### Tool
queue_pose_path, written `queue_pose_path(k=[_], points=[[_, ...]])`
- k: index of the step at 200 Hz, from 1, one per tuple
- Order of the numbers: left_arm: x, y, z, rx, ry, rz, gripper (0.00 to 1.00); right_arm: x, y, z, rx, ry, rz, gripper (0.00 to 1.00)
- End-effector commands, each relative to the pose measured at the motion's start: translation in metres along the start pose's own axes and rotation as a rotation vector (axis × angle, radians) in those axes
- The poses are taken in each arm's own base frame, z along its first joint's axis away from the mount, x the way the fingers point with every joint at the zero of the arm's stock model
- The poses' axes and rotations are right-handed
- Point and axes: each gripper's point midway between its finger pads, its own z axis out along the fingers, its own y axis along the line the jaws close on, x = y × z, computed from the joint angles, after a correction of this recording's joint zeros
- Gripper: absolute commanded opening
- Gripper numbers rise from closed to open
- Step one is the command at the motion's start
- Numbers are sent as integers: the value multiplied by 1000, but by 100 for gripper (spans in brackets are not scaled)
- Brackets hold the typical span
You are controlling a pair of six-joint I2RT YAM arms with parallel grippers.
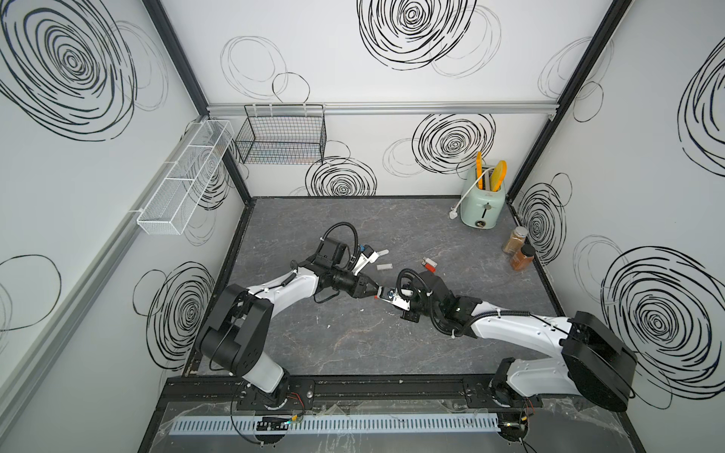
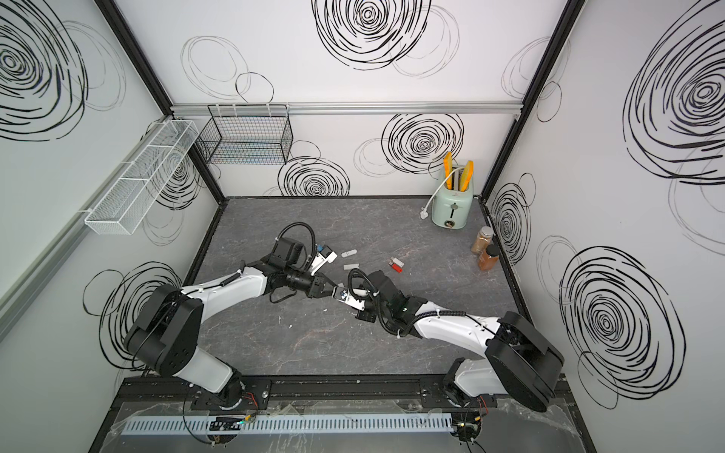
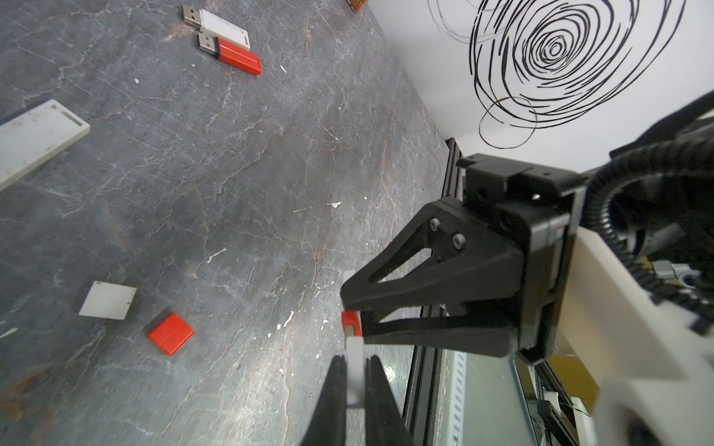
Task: Close the usb drive cover
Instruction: Close the cover of the USB drive.
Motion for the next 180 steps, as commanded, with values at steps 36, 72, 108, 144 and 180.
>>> queue_pose_path(k=[36, 72, 108, 144, 180], points=[[-5, -1, 5, -6, 10, 46, 0, -24, -7, -5, 14, -62, -17, 1], [-4, 0, 5, -20, 11, 52, 0, -26, -13, -9, 46, -69, -12, 1], [-4, 2, 6, -39, 12, 61, 0, -33, -17, -13, 60, -100, 5, 1], [-3, -3, 9, -15, 13, 47, 0, -41, -21, -12, 71, -139, 59, 1], [-4, -5, 10, 5, -1, 25, 0, -55, -21, -13, 65, -214, 116, 1]])
